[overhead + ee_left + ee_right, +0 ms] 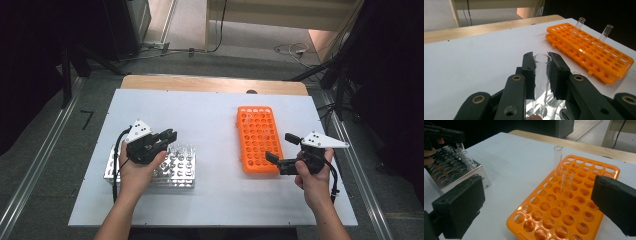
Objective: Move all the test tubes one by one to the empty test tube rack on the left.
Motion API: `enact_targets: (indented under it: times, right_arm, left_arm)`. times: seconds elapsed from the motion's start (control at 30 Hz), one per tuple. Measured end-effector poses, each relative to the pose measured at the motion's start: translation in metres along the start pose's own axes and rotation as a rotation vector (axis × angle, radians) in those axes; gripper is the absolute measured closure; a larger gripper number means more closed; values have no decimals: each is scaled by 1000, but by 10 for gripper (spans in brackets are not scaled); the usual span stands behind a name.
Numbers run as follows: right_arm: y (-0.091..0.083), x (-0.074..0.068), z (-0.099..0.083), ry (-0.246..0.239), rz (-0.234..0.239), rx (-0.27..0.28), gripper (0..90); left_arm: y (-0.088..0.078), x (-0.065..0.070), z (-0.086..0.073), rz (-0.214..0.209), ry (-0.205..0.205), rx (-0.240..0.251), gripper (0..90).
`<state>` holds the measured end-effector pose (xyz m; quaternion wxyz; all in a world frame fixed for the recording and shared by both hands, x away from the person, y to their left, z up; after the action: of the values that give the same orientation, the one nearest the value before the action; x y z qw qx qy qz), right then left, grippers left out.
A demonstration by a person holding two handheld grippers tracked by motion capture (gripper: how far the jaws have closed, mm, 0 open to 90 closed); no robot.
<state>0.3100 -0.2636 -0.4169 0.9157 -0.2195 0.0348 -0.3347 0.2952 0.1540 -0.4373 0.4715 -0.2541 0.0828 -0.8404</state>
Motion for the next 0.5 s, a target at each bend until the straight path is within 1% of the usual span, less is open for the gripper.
enact_targets:
  times: [0.13, 0.33, 0.5]
  right_arm:
    - [0, 0, 0, 0, 1, 0, 0]
    - [1, 0, 0, 1, 2, -2, 0]
    - [1, 0, -1, 2, 0, -4, 0]
  left_arm:
    - [0, 0, -1, 6, -8, -29, 756]
    - [-3, 0, -1, 21, -12, -47, 751]
    - [-3, 1, -3, 19, -16, -70, 738]
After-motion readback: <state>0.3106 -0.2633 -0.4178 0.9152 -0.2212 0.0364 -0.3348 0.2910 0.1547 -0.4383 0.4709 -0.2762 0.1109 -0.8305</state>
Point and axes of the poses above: each handheld gripper's, and its own axes: y roughly forward along the jaws, z roughly out of its top, x roughly to its right, the point moved 2 cm from there along y, roughly forward along the jaws, and after that the axes turned 12 degrees about -y, right-handed, at the moved point
